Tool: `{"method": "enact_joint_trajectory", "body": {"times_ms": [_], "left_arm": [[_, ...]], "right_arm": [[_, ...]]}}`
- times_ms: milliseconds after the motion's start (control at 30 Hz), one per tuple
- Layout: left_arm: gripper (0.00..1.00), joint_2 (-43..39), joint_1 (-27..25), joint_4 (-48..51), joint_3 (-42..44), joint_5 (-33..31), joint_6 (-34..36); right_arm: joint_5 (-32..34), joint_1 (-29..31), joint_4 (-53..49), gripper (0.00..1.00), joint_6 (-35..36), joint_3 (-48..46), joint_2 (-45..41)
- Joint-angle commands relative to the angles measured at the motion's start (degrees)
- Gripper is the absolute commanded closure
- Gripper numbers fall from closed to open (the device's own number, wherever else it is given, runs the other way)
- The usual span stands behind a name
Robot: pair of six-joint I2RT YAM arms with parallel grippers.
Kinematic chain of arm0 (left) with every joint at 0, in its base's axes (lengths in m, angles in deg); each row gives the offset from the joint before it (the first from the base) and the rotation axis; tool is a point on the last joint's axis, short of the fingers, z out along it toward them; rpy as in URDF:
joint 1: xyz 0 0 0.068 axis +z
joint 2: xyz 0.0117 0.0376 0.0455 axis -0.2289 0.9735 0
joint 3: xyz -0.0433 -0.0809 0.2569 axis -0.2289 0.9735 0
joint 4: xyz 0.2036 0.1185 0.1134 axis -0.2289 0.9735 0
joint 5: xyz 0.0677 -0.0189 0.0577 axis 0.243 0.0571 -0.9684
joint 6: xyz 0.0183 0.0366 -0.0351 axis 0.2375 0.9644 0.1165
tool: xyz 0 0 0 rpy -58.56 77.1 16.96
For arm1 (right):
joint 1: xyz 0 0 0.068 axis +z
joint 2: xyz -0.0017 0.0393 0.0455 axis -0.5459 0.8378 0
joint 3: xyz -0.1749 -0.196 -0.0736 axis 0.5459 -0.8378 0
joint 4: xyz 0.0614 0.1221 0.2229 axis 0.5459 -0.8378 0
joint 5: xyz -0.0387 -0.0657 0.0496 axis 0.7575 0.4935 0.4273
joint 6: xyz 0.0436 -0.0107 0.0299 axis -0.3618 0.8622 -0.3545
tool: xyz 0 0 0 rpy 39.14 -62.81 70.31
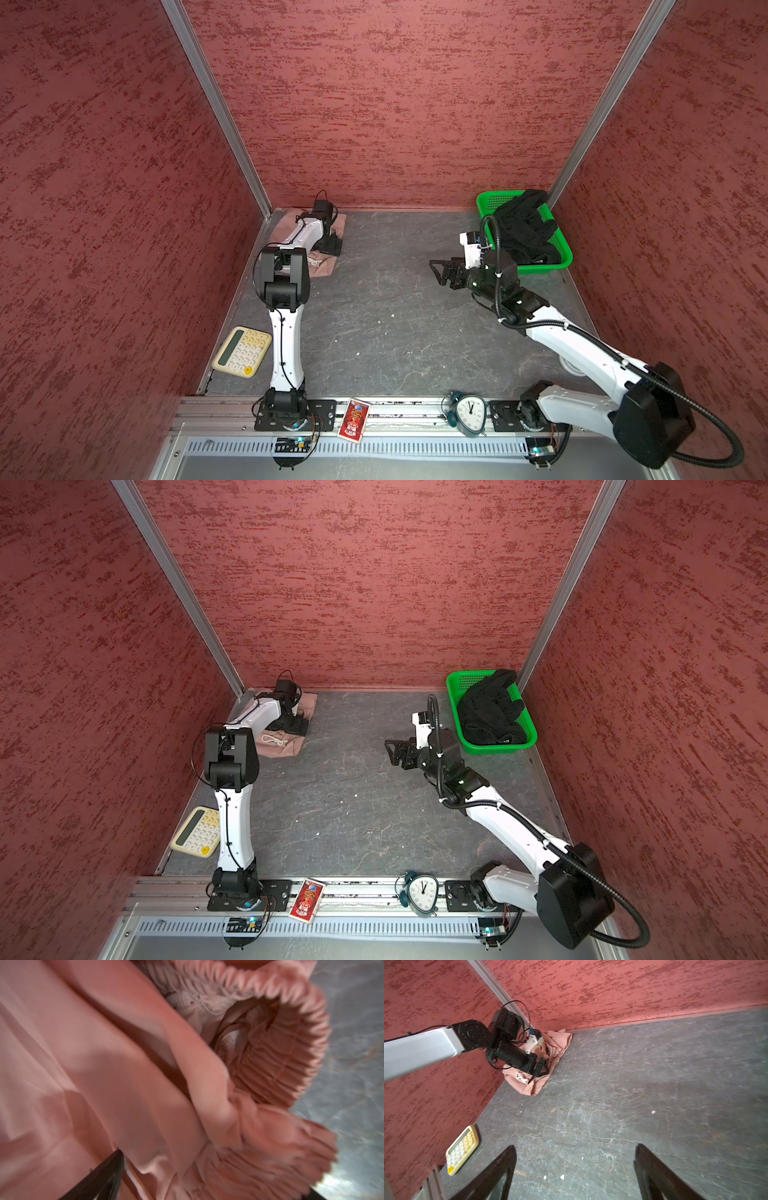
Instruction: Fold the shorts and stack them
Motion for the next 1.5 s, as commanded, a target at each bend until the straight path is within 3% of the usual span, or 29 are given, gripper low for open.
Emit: {"method": "enact_joint_trajectory", "body": {"times_ms": [0, 100, 200, 267, 500, 567, 667, 733, 800, 900, 1167, 1300, 1467], "left_arm": [[0.01, 1.85, 0.94, -1.25, -3.40, 0.46, 0.68], [0.01, 2.49, 1.12, -0.86, -6.01, 1.08, 0.21], [0.01, 3.04, 1.12, 0.85, -9.60, 1.13, -0.19], [0.01, 2.43, 1.04, 2.68, -12.25, 2.14, -1.28], [0.01, -9.50, 1.03, 4.81, -11.32, 12.49, -8.38], [0.01, -15.97, 0.79, 2.71, -5.61, 16.71, -9.99], [0.01, -30.08, 0.80, -9.83, 12.13, 22.79, -14.14], [0.01, -39.01, 1.28, -18.03, 23.83, 28.26, -17.33], [0.01, -44.61, 1.55, -20.43, 30.10, 29.90, -19.51], [0.01, -49.02, 1.99, -18.66, 34.34, 32.88, -20.53], [0.01, -56.35, 3.23, -16.57, 41.99, 33.40, -21.26], [0.01, -59.31, 3.67, -16.26, 44.10, 34.42, -21.76], [0.01, -62.20, 4.15, -16.57, 46.11, 33.84, -21.68]], "right_arm": [[5.68, -3.52, -6.38, 0.09, 1.48, 4.85, 0.55], [10.52, -8.29, -12.56, 0.05, 3.03, 9.36, 2.77], [10.73, -15.69, -17.73, 0.04, 3.91, 14.58, 6.98], [15.35, -18.80, -20.95, 0.03, 6.22, 18.80, 11.23], [22.22, -27.10, -29.33, 0.01, 10.71, 38.38, 33.21], [24.34, -28.32, -31.86, 0.01, 12.88, 45.28, 40.46], [27.01, -28.95, -37.73, 0.01, 15.92, 56.46, 50.58], [31.17, -29.02, -39.75, 0.01, 16.95, 61.05, 54.54], [34.31, -29.33, -39.61, 0.01, 17.79, 62.97, 56.45], [34.63, -30.40, -40.81, 0.01, 18.55, 66.74, 60.12], [36.32, -31.17, -37.50, 0.03, 19.19, 68.40, 66.49], [34.32, -31.35, -33.77, 0.14, 18.92, 66.56, 66.60], [31.25, -31.58, -31.43, 0.67, 17.95, 66.42, 65.21]]}}
